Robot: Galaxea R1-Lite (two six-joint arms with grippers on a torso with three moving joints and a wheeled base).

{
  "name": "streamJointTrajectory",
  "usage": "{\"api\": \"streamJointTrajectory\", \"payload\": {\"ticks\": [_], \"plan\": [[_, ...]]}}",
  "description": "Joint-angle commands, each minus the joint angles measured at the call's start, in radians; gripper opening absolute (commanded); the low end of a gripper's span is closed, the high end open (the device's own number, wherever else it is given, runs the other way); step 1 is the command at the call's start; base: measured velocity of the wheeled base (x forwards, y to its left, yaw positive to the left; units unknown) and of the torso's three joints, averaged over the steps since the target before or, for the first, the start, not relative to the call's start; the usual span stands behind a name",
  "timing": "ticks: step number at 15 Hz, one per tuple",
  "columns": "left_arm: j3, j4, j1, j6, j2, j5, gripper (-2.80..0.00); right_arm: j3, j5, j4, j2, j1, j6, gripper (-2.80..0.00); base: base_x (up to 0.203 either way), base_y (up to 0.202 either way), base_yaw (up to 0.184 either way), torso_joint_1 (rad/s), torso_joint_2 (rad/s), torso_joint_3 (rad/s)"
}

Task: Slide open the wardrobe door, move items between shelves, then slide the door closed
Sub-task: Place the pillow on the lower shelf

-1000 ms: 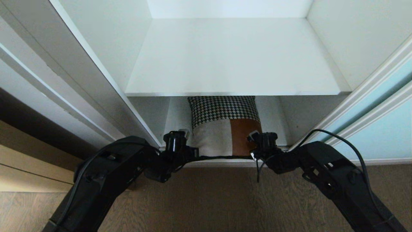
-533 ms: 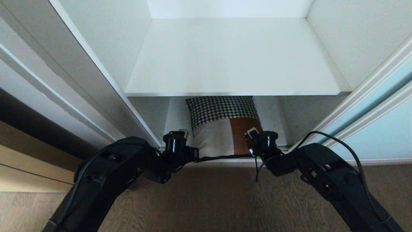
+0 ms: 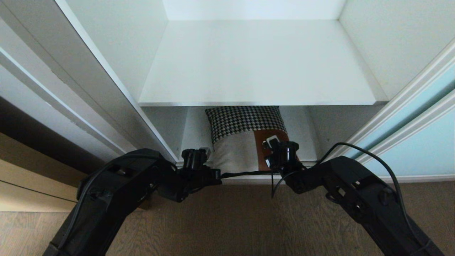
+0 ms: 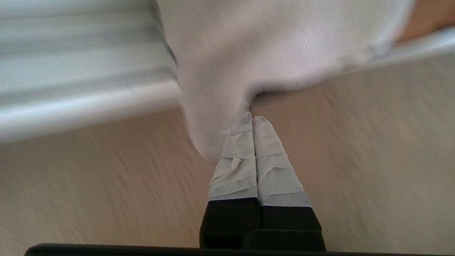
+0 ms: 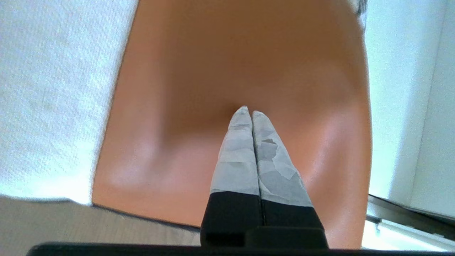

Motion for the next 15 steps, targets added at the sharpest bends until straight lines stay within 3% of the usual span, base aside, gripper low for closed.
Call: {"api": "streamJointTrajectory", "payload": {"ticks": [1,4,9,12,15], "plan": [[0.000,0.074,-0.001,-0.010,-0.036,-0.051,-2.80,0.008,-0.019,-0.050,-0.026,-0.008,0.022,-2.80,0.000,0.000,0.000,0.000,0.00,0.000],[-0.033,0.143,-0.002,-0.010,-0.025,-0.056,-2.80,0.077,-0.041,-0.107,-0.099,-0.020,0.069,-2.80,0.000,0.000,0.000,0.000,0.00,0.000],[-0.177,0.213,-0.026,0.004,0.063,-0.038,-2.80,0.233,-0.022,-0.067,-0.300,-0.039,0.277,-2.80,0.000,0.000,0.000,0.000,0.00,0.000],[-0.316,0.316,-0.028,0.014,0.119,0.015,-2.80,0.312,0.067,0.037,-0.405,-0.043,0.482,-2.80,0.000,0.000,0.000,0.000,0.00,0.000],[-0.443,0.460,-0.027,0.017,0.157,0.027,-2.80,0.331,0.146,0.127,-0.466,-0.044,0.612,-2.80,0.000,0.000,0.000,0.000,0.00,0.000]]}}
